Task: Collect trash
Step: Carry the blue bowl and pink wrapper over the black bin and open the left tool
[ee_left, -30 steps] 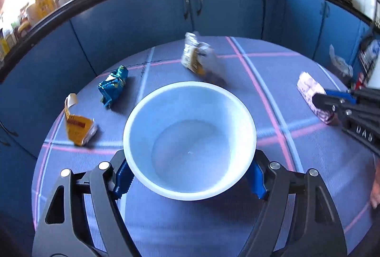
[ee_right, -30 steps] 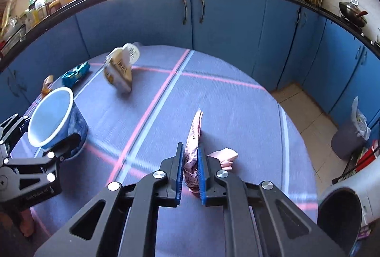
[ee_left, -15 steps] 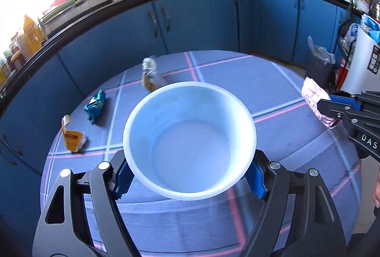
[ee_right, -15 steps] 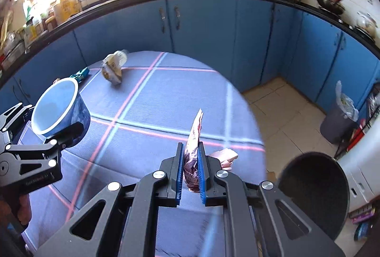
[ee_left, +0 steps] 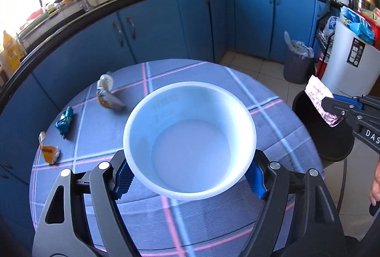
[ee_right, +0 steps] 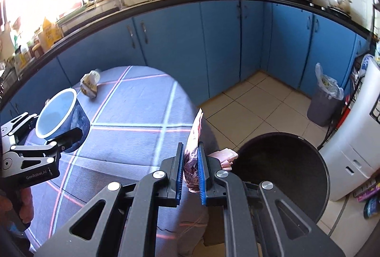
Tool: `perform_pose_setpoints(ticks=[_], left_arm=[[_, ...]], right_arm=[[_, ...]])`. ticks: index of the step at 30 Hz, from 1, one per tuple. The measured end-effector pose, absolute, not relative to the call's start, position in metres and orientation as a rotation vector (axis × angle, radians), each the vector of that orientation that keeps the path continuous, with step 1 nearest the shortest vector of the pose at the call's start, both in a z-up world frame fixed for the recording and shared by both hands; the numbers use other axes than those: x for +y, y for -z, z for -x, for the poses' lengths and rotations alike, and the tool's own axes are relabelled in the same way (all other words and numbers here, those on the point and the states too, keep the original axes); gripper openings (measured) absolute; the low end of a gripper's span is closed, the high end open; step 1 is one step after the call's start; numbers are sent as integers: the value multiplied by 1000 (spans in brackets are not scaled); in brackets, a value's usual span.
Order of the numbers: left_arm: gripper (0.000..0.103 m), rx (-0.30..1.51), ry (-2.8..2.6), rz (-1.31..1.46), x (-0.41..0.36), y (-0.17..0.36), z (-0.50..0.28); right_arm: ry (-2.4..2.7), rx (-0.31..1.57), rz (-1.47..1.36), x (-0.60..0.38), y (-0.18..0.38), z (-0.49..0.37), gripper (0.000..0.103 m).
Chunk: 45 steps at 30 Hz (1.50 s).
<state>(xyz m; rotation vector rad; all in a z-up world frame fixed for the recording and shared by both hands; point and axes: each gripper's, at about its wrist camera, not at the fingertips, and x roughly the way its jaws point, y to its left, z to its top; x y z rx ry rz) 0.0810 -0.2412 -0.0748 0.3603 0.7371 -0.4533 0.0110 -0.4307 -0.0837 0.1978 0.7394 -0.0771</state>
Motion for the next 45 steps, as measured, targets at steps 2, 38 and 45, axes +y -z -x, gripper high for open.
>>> perform_pose_setpoints(ticks=[2, 38, 45], left_arm=[[76, 733, 466, -371, -251, 73, -78], [76, 667, 707, -506, -404, 70, -38], [76, 665, 724, -522, -418, 72, -35]], right_arm=[[83, 732, -216, -439, 84, -6, 11], [237, 674, -293, -529, 89, 47, 11], [248, 670, -310, -537, 92, 51, 11]])
